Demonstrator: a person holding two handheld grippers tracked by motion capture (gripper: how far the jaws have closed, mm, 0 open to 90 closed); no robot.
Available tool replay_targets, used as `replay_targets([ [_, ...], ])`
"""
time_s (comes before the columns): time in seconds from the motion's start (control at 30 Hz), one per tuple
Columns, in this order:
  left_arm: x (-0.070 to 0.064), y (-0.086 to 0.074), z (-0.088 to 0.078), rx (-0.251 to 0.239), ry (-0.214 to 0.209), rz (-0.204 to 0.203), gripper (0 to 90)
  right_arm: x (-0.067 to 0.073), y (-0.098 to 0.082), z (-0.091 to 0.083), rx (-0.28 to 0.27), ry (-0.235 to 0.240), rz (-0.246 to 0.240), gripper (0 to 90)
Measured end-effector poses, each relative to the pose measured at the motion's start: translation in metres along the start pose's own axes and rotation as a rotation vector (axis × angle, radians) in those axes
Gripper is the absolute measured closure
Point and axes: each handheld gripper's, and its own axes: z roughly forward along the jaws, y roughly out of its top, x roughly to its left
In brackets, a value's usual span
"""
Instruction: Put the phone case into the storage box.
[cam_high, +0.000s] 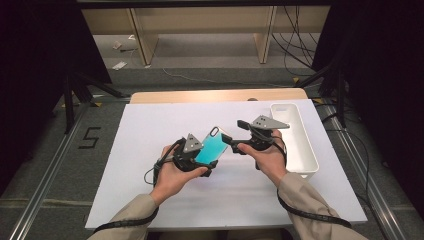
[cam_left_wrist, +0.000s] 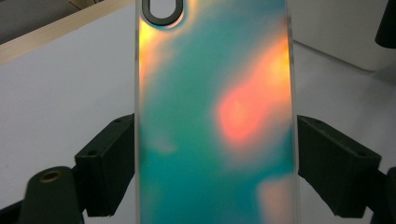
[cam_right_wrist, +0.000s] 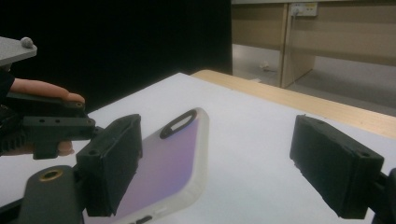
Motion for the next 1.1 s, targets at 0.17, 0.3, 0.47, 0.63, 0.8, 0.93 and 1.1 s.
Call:
replay_targets([
  [0.17, -0.003, 0.001, 0.002, 0.001, -0.007, 0.005, 16.9, -0.001, 0.001, 0.003, 0.002, -0.002, 0.006, 18.0],
  [0.3, -0.006, 0.001, 0.005, 0.003, -0.014, 0.010, 16.9, -0.002, 0.003, 0.004, 0.004, -0.007, 0.015, 18.2],
  [0.47, -0.008, 0.003, 0.006, 0.002, -0.018, 0.015, 16.9, -0.003, 0.002, 0.004, 0.011, -0.013, 0.029, 18.2],
  [0.63, -0.011, 0.003, 0.008, 0.003, -0.024, 0.023, 16.9, -0.006, 0.003, 0.005, 0.009, -0.021, 0.049, 18.9],
  [0.8, -0.014, 0.004, 0.008, -0.002, -0.027, 0.026, 16.9, -0.006, 0.001, 0.009, 0.020, -0.018, 0.055, 19.5],
  [0.93, -0.017, 0.005, 0.010, -0.009, -0.035, 0.029, 16.9, -0.005, 0.000, 0.012, 0.027, -0.025, 0.059, 20.8],
  [1.1, -0.019, 0.005, 0.010, -0.008, -0.037, 0.031, 16.9, -0.006, -0.001, 0.014, 0.035, -0.030, 0.065, 24.4],
])
